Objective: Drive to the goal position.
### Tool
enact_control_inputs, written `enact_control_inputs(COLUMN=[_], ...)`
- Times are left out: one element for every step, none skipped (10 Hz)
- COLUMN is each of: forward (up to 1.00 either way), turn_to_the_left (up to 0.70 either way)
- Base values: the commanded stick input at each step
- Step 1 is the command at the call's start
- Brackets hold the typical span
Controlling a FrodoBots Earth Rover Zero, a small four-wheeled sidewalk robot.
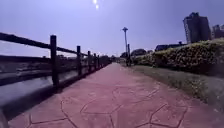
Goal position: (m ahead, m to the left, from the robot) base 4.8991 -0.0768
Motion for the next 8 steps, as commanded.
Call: enact_control_inputs(forward=[1.0,1.0,1.0,1.0,1.0,1.0,1.0,1.0], turn_to_the_left=[0.01,0.01,0.01,0.01,0.01,0.01,0.01,0.01])
